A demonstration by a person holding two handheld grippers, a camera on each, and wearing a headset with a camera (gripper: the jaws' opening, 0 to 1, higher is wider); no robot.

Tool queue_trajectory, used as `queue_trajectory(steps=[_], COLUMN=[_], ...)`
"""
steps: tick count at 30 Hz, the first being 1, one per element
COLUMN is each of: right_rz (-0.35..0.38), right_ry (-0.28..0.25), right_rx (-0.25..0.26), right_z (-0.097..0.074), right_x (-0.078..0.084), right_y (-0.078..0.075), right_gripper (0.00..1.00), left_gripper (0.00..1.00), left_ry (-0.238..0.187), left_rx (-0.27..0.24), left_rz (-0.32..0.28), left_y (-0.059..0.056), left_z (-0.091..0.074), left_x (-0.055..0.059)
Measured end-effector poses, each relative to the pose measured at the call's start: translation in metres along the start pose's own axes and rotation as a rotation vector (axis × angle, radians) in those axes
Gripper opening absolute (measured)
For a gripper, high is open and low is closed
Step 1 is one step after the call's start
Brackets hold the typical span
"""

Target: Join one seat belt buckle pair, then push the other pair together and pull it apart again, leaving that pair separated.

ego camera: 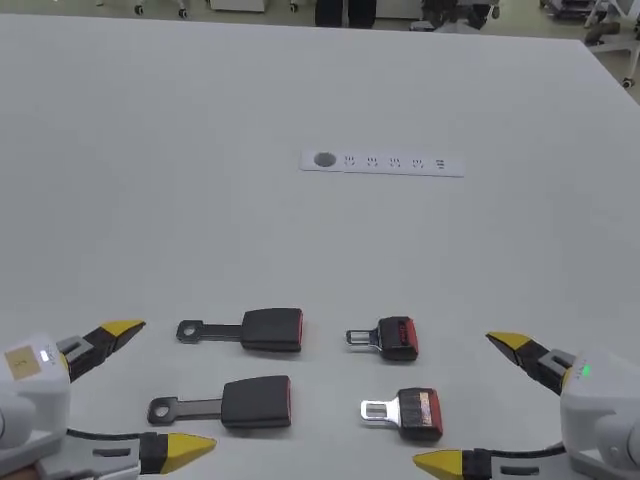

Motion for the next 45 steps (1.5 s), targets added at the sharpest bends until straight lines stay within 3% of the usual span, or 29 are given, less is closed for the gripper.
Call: queue_trajectory(steps=[8, 10, 21, 34, 45], right_rz=[0.001, 0.0, -0.024, -0.083, -0.153], right_ry=[0.002, 0.004, 0.023, 0.1, 0.162], right_rx=[0.0, -0.002, -0.009, -0.062, -0.132], right_z=[0.0, -0.001, -0.002, 0.0, 0.005], right_x=[0.001, 0.001, 0.0, 0.003, 0.007], right_y=[0.0, 0.0, -0.006, -0.008, -0.006], right_gripper=[0.99, 0.99, 0.99, 0.93, 0.75], left_gripper=[1.0, 1.0, 0.99, 0.89, 0.7], left_ry=[-0.003, 0.001, -0.008, 0.046, 0.125], left_rx=[0.004, -0.003, 0.026, 0.116, 0.229], left_rz=[-0.004, 0.024, 0.035, 0.117, 0.248], left_y=[0.001, 0.002, 0.0, -0.015, -0.028], left_z=[0.001, 0.0, 0.004, 0.013, 0.023], left_x=[0.0, 0.0, -0.013, -0.015, -0.015])
Point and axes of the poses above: the centre of the closed fingertips' face, and the gripper's own axes: z roughly forward along the fingers, y roughly to its left, x roughly out of its underside, the point moved 4 cm from there along -z, roughly backward along the fingers, and after that the axes turned 10 degrees about -x, right-handed, at the moved point
